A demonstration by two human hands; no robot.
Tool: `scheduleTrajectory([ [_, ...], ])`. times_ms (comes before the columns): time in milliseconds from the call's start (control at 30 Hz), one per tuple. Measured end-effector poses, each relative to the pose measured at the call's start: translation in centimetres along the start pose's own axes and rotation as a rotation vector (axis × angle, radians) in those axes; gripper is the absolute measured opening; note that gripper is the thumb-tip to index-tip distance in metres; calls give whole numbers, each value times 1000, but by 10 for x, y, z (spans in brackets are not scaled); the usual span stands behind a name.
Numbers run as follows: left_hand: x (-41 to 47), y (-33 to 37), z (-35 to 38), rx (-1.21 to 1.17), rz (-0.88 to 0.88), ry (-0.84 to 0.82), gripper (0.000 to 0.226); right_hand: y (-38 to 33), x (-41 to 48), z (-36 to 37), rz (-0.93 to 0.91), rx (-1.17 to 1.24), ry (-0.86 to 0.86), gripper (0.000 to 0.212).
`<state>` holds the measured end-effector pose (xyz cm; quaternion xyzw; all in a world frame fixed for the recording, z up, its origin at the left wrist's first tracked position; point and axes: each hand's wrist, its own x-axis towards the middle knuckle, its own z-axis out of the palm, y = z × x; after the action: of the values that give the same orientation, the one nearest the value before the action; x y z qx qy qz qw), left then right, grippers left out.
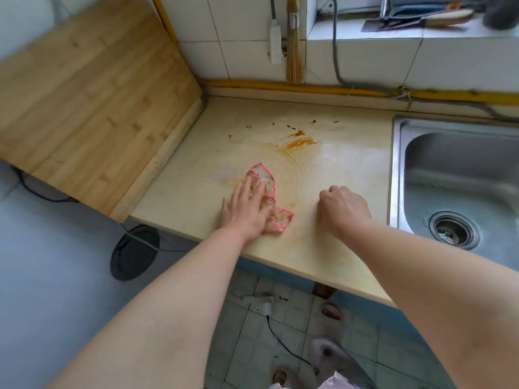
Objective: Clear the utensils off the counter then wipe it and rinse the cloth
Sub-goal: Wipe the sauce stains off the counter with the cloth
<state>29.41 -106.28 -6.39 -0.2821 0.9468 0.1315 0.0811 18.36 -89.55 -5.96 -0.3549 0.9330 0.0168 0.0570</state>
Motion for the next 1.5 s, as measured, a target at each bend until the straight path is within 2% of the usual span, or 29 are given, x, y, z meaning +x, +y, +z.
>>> scheduleTrajectory([
  [67, 2, 7, 19, 180, 99, -91, 75, 3, 7, 7, -20, 4, 24, 30],
  [133, 11, 6, 27, 230, 74, -105, 78, 8, 16, 13, -61, -10, 53, 28],
  [267, 38, -10, 17, 248, -16, -127, 71, 20, 33, 15, -109, -10, 76, 29],
  [433, 67, -30, 8, 177, -259, -83, 70, 36, 56, 9, -93, 45, 35, 40],
  [600, 95, -6, 13, 104, -344, -4, 72, 56, 74, 6, -43, 109, 23, 49],
  [800, 115, 31, 16, 128, -195, -5, 72, 66, 91, 8, -13, 151, 31, 45],
  [1000, 140, 100, 23, 116, 51, -56, 75, 78, 96, 2, -39, 112, 8, 54],
  [1133, 138, 133, 30, 109, 161, -91, 76, 102, 96, -3, 61, 119, 31, 51],
  [1333, 97, 144, 39, 143, 272, -142, 78, 98, 75, -10, 167, 110, 0, 36],
  [1500, 52, 118, 39, 213, 273, -171, 77, 58, 50, -14, 121, 110, 29, 31],
])
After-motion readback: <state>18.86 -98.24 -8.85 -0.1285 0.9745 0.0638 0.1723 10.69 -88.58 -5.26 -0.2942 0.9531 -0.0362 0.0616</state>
